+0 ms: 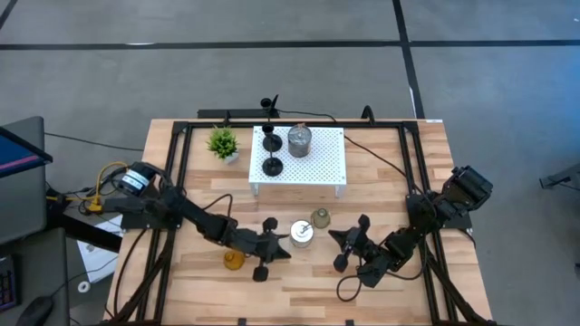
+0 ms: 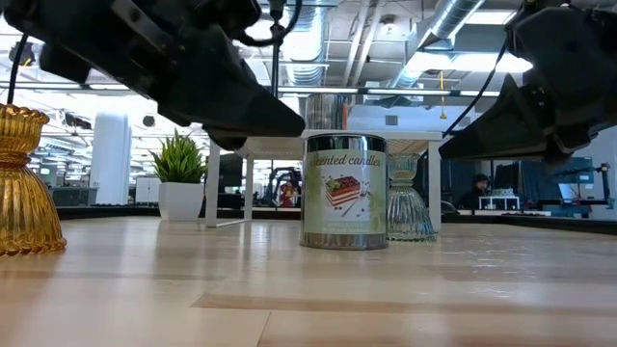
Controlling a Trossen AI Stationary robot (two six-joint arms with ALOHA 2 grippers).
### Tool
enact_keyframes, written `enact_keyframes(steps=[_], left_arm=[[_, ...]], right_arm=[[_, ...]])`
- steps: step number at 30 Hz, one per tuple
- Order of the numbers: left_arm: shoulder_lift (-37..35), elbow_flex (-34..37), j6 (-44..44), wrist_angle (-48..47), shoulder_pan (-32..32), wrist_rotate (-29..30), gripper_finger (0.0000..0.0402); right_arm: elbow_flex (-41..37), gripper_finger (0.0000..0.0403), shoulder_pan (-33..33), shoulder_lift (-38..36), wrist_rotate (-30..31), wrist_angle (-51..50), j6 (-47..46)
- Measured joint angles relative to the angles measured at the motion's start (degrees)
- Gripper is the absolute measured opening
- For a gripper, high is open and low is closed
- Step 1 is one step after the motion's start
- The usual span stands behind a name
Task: Pick & Place candle stick holders
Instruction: Align the silver scented candle can with the other silver scented candle on the shelf
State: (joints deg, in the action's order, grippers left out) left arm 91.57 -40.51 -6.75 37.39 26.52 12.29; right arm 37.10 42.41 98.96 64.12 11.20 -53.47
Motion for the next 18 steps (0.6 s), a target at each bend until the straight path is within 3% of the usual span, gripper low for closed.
enact_keyframes(steps=[6, 12, 18], left_arm=[[0.0, 0.0, 0.6, -0.46, 0.59, 10.65, 0.0005], [-0.02, 0.0, -2.5, -4.33, 1.49, 11.95, 0.0005], [-0.02, 0.0, -2.7, -8.55, 2.03, 18.84, 0.0005]], right_arm=[[-0.01, 0.0001, 0.0, 0.0, -2.73, 0.07, -0.06], [-0.02, 0.0001, 0.0, 0.0, -2.8, 0.08, -0.04], [-0.02, 0.0001, 0.0, 0.0, -2.8, 0.04, 1.18]])
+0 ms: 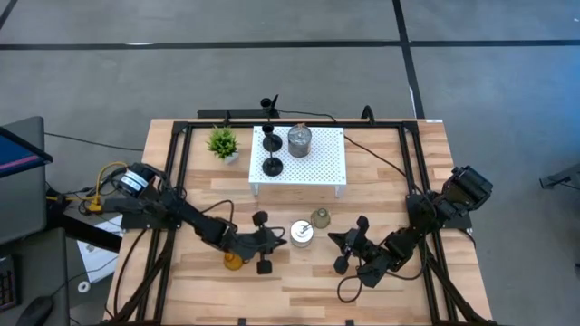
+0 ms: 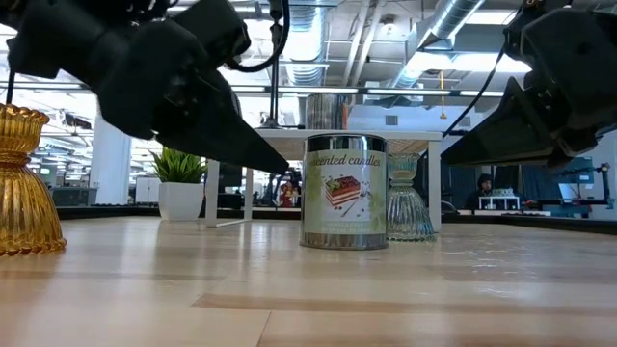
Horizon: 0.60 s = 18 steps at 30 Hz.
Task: Pick & Place candle stick holders
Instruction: Align the silver scented candle can with the other silver scented candle on the shelf
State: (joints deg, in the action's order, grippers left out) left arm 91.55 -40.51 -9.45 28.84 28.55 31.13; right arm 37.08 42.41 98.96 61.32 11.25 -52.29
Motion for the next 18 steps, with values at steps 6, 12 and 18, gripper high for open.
enact_keyframes(steps=[6, 12, 18], left_arm=[[0.0, 0.0, 0.0, 0.04, -0.87, 0.15, 0.0006], [0.0, 0.0, 0.13, 0.05, -0.87, 0.13, 0.0006], [0.0, 0.0, 0.17, 0.09, -1.38, 0.13, 0.0006]], right_arm=[[0.0, 0.0001, 0.0, 0.0, -0.02, 0.0, 0.17], [0.0, 0.0001, -0.09, 0.0, -4.24, 1.37, 0.37], [-0.01, 0.0001, -3.56, 1.52, -15.49, 6.23, 3.67]])
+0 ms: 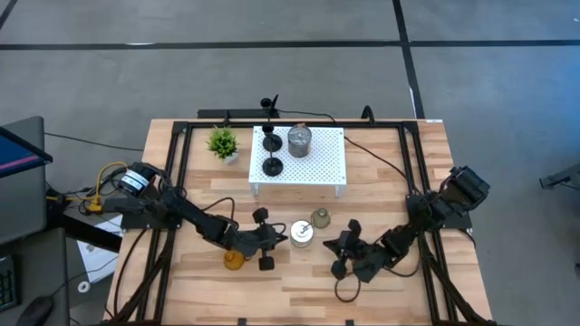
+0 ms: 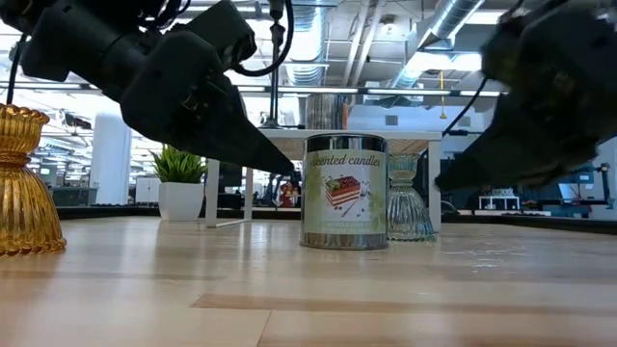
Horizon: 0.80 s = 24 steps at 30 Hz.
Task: Pick & Place candle stick holders
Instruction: Align the silver scented candle can with the other silver scented candle on the shelf
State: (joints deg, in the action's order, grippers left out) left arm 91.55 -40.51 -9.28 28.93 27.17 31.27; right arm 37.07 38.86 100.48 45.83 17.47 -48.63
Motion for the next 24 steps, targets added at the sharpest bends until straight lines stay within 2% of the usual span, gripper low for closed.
enact_keyframes(steps=[5, 10, 18, 24], left_arm=[[0.0, 0.0, 0.0, 0.02, -0.92, -2.49, 0.0006], [0.0, 0.0, 0.0, 0.02, -1.0, -3.69, 0.0006], [0.0, 0.0, 0.16, 0.04, -3.15, -2.3, 0.0004], [0.0, 0.0, -0.01, 0.04, -4.83, -3.57, 0.0005]], right_arm=[[0.05, 0.0001, -4.08, 5.17, -8.14, 12.59, 9.36], [0.39, 0.0008, -5.6, 5.96, -15.75, 12.35, 12.62], [0.45, 0.0031, -5.67, 5.23, -15.74, 11.72, 18.6], [0.45, 0.0096, -5.64, 5.23, -15.74, 11.69, 21.73]])
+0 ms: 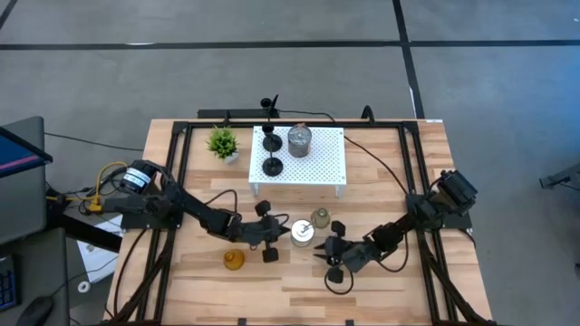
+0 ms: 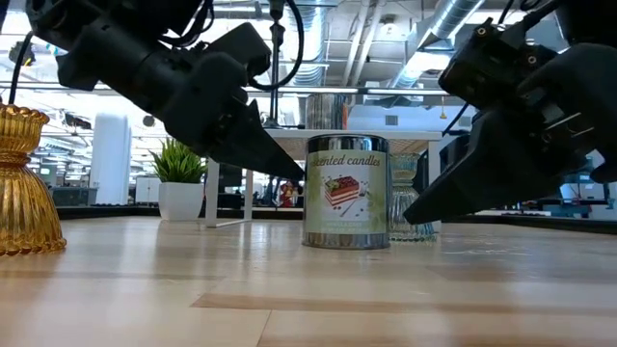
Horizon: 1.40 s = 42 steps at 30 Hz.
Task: Pick & Place candle stick holders
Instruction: Align the silver scented candle can with the other silver scented candle on the shelf
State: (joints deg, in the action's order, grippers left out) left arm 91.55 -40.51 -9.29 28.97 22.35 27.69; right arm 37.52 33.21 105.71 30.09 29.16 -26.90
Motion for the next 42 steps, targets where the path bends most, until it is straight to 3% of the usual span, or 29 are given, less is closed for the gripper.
enact_keyframes(steps=[9, 15, 31, 37, 42], left_arm=[[0.0, 0.0, -0.03, 0.0, -0.26, -0.53, 0.0005], [0.0, 0.0, -0.02, 0.0, -0.26, -0.55, 0.0004], [0.0, 0.0, -0.01, 0.0, -0.26, -0.72, 0.0004], [0.0, 0.0, -0.03, 0.17, -1.1, -5.32, 0.0005], [0.0, 0.05, -0.01, 0.02, -1.26, -2.08, 0.0004]], right_arm=[[0.0, 0.0241, 0.0, 0.0, 3.09, -0.02, 0.03], [0.0, 0.0291, -0.77, 0.0, 3.84, -0.02, -1.67], [0.0, 0.0308, -5.44, 0.0, 4.41, 0.01, -3.14], [0.0, 0.0308, -6.86, 0.0, 0.53, -0.05, -3.13], [0.0, 0.0308, -6.64, 0.02, 0.35, -0.3, -3.12]])
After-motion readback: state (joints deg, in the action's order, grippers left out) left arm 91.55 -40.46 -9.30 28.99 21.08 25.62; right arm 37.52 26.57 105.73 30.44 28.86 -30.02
